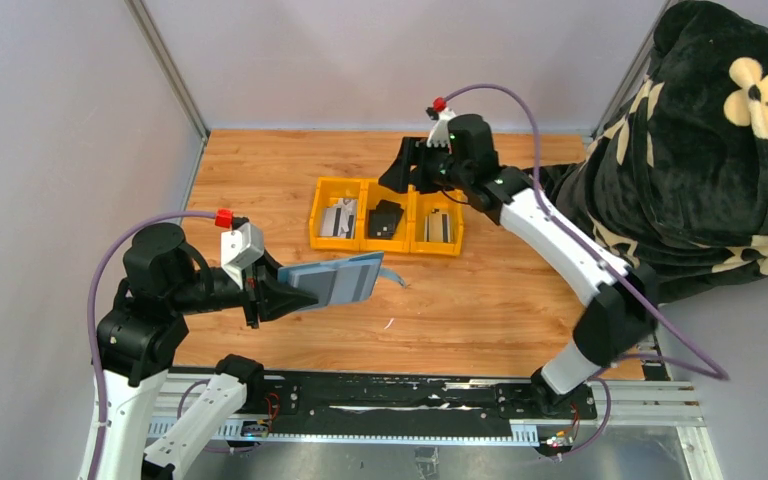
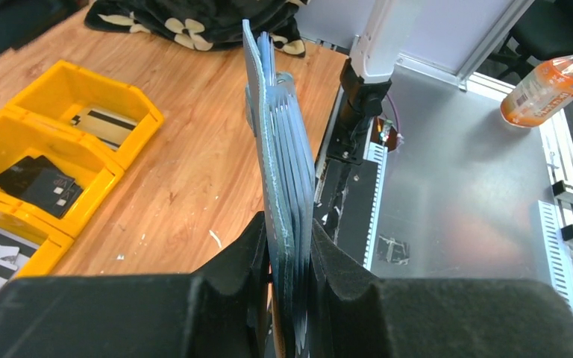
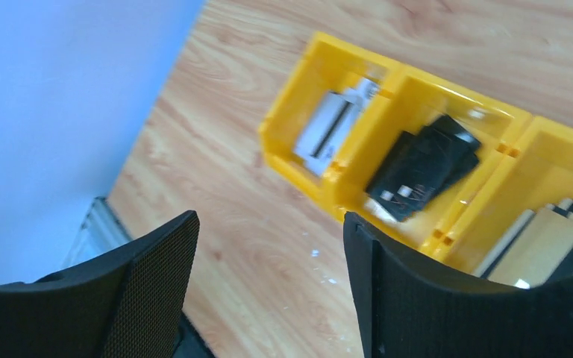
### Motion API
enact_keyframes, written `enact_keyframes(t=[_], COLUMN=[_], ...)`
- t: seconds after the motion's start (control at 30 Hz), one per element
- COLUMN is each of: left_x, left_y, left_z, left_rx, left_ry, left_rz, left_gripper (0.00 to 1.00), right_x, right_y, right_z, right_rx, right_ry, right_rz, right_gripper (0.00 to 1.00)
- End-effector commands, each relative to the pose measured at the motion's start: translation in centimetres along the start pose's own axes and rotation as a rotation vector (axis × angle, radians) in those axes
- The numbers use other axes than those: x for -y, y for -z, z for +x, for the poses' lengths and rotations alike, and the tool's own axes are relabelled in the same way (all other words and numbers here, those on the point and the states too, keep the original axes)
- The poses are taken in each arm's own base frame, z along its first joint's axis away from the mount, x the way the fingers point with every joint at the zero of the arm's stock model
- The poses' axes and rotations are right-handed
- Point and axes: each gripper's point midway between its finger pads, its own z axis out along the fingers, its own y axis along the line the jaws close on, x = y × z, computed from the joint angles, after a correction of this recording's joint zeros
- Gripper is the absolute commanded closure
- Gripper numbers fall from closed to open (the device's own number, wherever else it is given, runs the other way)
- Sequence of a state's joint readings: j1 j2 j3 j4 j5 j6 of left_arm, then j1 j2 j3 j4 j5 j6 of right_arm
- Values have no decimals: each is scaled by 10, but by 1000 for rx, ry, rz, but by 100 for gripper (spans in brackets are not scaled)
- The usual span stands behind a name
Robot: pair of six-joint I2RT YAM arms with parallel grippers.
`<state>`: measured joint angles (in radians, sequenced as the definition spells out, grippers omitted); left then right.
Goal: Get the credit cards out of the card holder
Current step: Place the credit card in the storage box, then remove the credit card from the card holder.
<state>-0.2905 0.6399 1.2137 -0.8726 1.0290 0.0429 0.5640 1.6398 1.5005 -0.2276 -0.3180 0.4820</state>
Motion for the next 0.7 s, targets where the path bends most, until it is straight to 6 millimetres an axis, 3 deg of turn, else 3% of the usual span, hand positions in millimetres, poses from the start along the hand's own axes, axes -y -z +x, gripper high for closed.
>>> enact_keyframes(t=[0.0, 0.17, 0.3, 0.43, 0.67], left_x=[5, 7, 4, 3, 1], left_y=[-1, -2, -3, -4, -1], left_z=[0, 7, 13, 15, 16], left_rx=[-2, -15, -26, -30, -38], left_ry=[-39, -45, -53, -54, -81], left_rz=[51, 70, 71, 73, 53], left_gripper=[100, 100, 100, 100, 100], right_x=[-81, -164, -216, -244, -253], right_y=[62, 124, 159, 176, 182], right_z=[-13, -7, 20, 51, 100], right_rx=[84, 162, 126, 41, -89], right_ry=[97, 206, 282, 331, 449], right_rz=[-276, -577, -775, -909, -940], right_gripper=[25, 24, 22, 20, 20])
